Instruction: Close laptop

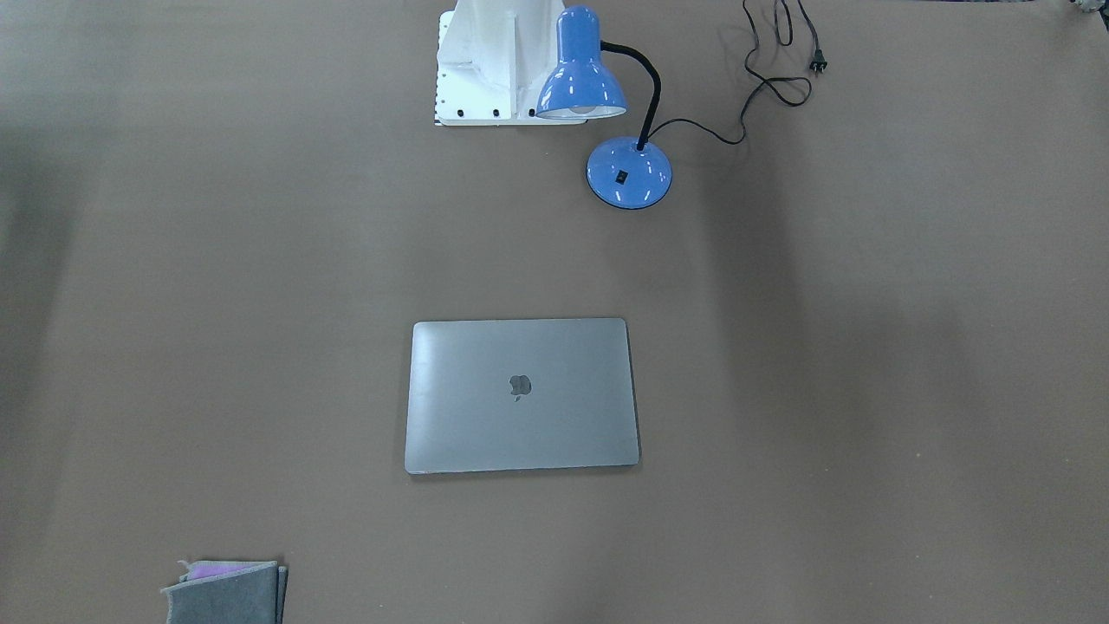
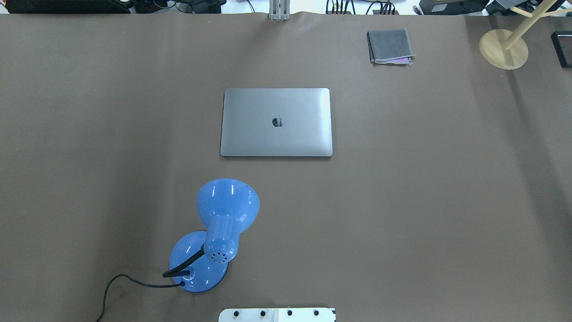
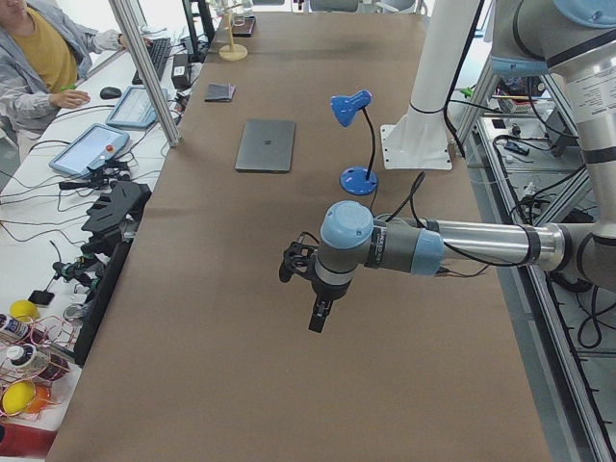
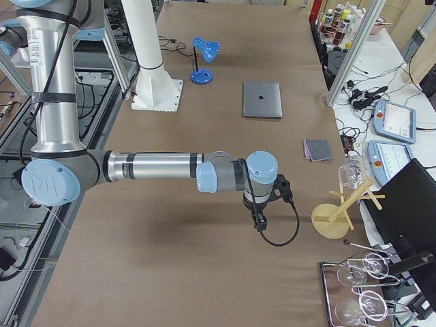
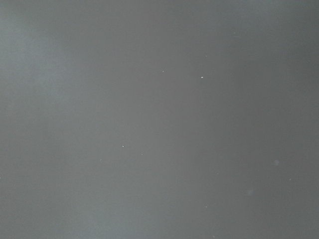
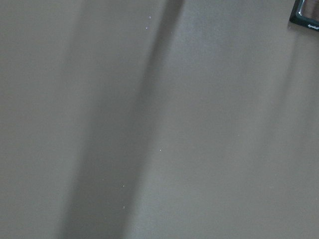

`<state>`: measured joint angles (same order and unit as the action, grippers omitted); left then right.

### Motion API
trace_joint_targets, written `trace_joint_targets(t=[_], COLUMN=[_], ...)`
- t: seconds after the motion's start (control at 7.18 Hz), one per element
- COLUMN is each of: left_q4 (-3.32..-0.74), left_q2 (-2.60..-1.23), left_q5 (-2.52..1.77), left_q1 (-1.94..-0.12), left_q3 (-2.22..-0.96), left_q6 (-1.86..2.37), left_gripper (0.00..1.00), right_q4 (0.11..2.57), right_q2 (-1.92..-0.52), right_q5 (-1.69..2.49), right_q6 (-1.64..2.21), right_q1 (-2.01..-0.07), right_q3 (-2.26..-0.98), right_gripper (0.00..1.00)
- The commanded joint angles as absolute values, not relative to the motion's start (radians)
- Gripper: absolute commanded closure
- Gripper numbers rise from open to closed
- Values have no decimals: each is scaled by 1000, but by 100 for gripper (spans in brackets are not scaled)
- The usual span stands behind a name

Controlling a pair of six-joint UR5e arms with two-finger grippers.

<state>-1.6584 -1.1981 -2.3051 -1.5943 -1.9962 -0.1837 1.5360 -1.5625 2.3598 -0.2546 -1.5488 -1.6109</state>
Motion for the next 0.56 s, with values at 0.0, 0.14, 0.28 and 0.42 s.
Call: trace_joint_targets(t=[0.0,0.14,0.28,0.42], left_q4=[-1557,-1542,-1514,-1513], left_q2=[-1242,-1256,-1278,-1279], left_q5=[-2309,-2309,-2309,-2309], left_q1=[-1601,-1601,-1601,-1601], left_q3=[-2005,-2009,-2003,-2002], left_q6=[-166,-140,-117,-117], left_gripper=[2,2,2,2], right_q4=[1548,1548,1548,1548], right_q2=[-1565,-1566,-1568,-1566], right_q5=[2355,2355,2355,2355], right_q6=[-267,-267,-267,-267], right_q1=[-1552,-1551,-1552,-1551], right_q3=[-1614,-1611,-1612,-1609], right_gripper=[0,0,0,0])
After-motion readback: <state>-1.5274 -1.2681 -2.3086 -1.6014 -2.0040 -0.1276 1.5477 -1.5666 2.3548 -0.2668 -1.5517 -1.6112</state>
